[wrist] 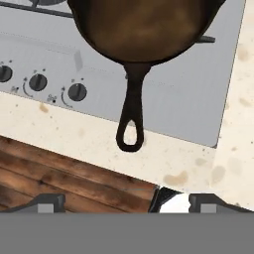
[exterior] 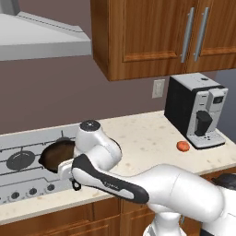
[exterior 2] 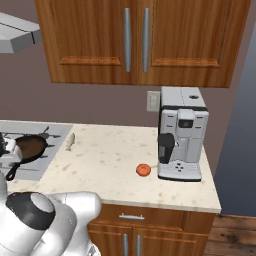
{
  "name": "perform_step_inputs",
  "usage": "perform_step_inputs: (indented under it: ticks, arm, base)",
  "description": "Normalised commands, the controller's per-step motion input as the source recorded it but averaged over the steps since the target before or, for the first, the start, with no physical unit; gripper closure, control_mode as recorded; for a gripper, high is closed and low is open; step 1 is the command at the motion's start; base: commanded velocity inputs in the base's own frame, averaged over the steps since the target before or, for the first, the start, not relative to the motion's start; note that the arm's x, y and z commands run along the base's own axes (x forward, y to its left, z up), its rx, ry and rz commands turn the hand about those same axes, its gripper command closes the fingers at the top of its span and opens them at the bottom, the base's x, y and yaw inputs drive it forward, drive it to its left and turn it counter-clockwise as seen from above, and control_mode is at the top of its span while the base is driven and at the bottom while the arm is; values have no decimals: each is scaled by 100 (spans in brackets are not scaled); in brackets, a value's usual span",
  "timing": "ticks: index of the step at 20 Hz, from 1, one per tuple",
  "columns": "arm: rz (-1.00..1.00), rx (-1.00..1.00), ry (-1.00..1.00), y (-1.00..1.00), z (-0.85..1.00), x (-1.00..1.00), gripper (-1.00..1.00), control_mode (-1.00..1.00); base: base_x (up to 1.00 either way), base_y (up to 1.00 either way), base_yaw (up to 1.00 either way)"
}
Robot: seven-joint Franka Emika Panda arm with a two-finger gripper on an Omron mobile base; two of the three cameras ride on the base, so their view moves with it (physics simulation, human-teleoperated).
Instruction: Place both pans onto different burners. Then place the squash and the fish on different pans.
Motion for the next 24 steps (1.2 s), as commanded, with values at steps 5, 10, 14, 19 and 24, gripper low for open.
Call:
perform_step_inputs:
  ticks: [5, 10, 14, 19, 24]
  arm:
    - [0, 0, -1, -54, 56, -30, -100, -100]
    - [0, 0, -1, -59, 46, -12, -100, -100]
    - [0, 0, -4, -56, 42, -1, -100, -100]
    - [0, -3, -8, -56, 35, 0, -100, -100]
    - [0, -3, -10, -48, 18, 2, -100, -100]
  base:
    - [0, 0, 0]
    - [0, 0, 0]
    - [0, 0, 0]
    - [0, 0, 0]
    - [0, 0, 0]
